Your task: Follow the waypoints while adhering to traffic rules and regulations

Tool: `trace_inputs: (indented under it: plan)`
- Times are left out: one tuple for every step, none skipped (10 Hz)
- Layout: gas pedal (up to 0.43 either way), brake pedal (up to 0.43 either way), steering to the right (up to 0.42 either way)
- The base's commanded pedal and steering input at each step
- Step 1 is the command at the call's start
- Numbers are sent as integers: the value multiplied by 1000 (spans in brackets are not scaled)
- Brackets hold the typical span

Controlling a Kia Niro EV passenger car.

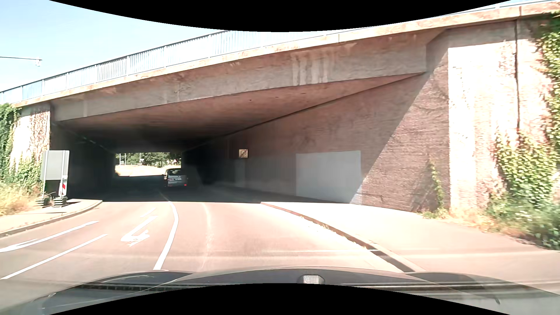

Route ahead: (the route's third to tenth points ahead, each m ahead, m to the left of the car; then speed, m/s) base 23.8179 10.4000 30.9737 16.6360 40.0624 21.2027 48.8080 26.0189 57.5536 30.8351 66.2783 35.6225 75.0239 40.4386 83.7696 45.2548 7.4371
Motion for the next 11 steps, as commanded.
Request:
trace_inputs:
  plan:
    - [47,0,-153]
    - [47,0,-160]
    - [59,0,-165]
    - [59,0,-166]
    - [59,0,-166]
    - [59,0,-166]
    - [67,0,-164]
    - [79,0,-158]
    - [87,0,-152]
    - [98,0,-145]
    - [98,0,-139]
